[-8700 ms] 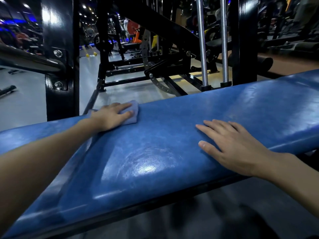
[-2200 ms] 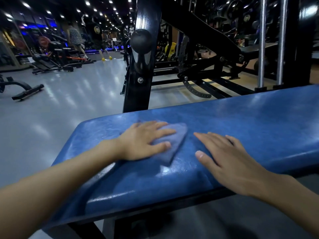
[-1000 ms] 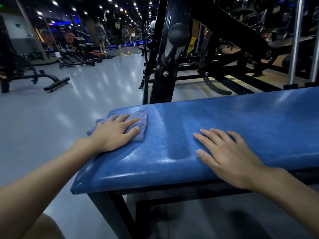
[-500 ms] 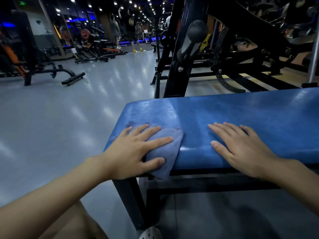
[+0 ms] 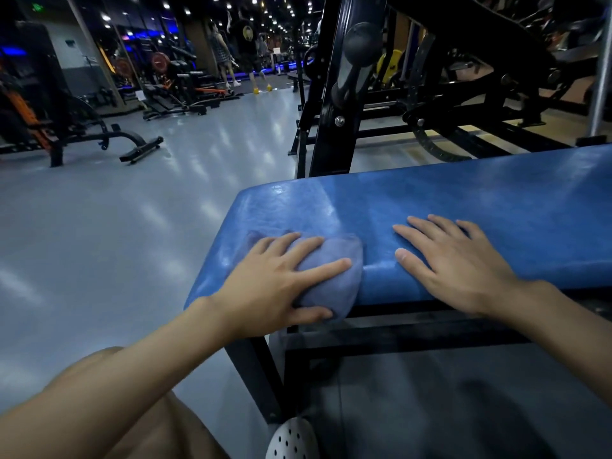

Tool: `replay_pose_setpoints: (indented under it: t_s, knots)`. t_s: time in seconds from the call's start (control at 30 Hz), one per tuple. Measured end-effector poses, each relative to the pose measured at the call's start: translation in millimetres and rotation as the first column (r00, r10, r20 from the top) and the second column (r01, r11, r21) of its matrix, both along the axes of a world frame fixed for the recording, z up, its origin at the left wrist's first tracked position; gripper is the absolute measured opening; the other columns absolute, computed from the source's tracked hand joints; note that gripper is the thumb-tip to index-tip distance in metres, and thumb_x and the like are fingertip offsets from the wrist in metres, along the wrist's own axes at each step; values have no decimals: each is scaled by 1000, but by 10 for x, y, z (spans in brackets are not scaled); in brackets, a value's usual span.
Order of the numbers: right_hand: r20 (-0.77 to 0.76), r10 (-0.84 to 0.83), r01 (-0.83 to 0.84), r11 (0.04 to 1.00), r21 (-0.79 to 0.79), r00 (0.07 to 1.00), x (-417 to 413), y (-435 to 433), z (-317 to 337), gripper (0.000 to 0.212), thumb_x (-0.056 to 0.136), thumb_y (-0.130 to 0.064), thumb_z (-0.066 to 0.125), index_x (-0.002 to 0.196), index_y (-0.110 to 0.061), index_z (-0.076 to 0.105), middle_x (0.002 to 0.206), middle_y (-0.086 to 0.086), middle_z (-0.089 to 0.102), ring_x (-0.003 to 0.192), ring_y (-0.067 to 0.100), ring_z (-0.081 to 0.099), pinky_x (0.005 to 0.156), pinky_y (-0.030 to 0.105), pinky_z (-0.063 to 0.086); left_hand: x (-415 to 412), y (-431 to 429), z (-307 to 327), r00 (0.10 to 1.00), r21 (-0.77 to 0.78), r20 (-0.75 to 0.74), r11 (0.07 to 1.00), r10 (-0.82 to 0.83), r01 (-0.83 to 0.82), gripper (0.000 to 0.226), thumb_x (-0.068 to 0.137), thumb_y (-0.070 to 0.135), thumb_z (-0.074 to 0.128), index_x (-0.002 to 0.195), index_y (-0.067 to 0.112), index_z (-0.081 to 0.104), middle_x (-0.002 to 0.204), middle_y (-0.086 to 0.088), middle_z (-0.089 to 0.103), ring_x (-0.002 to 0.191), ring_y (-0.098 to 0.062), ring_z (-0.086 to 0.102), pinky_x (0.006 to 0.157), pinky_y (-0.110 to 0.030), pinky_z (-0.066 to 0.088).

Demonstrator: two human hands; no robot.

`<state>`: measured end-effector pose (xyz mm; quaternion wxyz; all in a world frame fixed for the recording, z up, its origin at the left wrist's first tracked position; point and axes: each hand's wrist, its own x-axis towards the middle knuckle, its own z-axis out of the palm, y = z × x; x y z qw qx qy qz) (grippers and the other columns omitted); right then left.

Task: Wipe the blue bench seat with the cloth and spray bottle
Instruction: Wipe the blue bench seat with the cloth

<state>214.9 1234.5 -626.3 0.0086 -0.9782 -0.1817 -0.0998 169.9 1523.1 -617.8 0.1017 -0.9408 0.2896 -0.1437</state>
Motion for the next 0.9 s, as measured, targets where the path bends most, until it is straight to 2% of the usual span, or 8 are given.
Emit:
replay_pose_setpoints:
  t_s: [0.13, 0.3, 0.47, 0.6, 0.7, 0.83, 0.9]
  knots:
    - [-43, 30, -27, 997, 70, 999, 33, -54, 42, 73, 87, -67, -1, 150, -37, 22, 159, -10, 24, 148, 15, 16, 117, 39, 13, -5, 47, 42, 1000, 32, -11, 999, -16, 17, 70, 86, 76, 42, 149, 49, 25, 153, -6, 39, 134, -38, 43, 103, -52, 41]
    - [-38, 63, -60, 995, 81, 997, 46, -98, 47, 83, 80, -68, -5, 150, -34, 25, 158, -10, 28, 147, 15, 19, 117, 37, 15, -116, 424, 22, 1000, 25, 14, 1000, 1, -1, 70, 86, 74, 47, 148, 46, 31, 150, -8, 44, 129, -39, 48, 101, -52, 43]
    - [10, 25, -26, 984, 174, 1000, -24, -173, 24, 57, 99, -51, 14, 147, -28, 34, 151, -9, 40, 145, 12, 24, 118, 39, 9, 1, -12, 25, 1000, 34, 11, 999, -20, 20, 70, 83, 74, 49, 145, 43, 38, 143, -10, 49, 123, -41, 52, 94, -51, 47]
    - [158, -59, 21, 972, 232, 986, -114, -390, -67, 62, 91, -52, 19, 134, -20, 51, 136, -2, 57, 136, 17, 41, 112, 44, 22, 140, -676, -23, 995, 19, 27, 995, -99, 99, 65, 85, 71, 45, 143, 41, 41, 141, -14, 49, 115, -42, 52, 87, -51, 46]
    - [260, -133, 55, 956, 288, 957, -211, -560, -93, 53, 91, -44, 30, 125, -14, 58, 125, 4, 63, 125, 23, 51, 106, 39, 28, 251, -1018, -45, 993, 26, 14, 993, -120, 119, 66, 85, 70, 45, 145, 44, 33, 143, -12, 45, 117, -42, 49, 89, -53, 44]
    - [328, -279, 68, 844, 531, 902, -401, -345, -160, 41, 87, -31, 39, 113, -9, 62, 116, 7, 63, 112, 28, 55, 96, 41, 36, 245, -957, -11, 987, 0, 19, 987, -158, 158, 71, 84, 70, 44, 148, 41, 31, 148, -8, 41, 126, -38, 44, 96, -53, 39]
    - [438, -226, -28, 865, 501, 870, -499, -72, -185, 33, 84, -23, 47, 107, -7, 64, 113, 8, 63, 109, 30, 56, 95, 41, 37, 173, -787, 39, 991, -27, 11, 991, -131, 131, 78, 81, 72, 44, 150, 38, 31, 150, -6, 40, 134, -35, 40, 102, -54, 35]
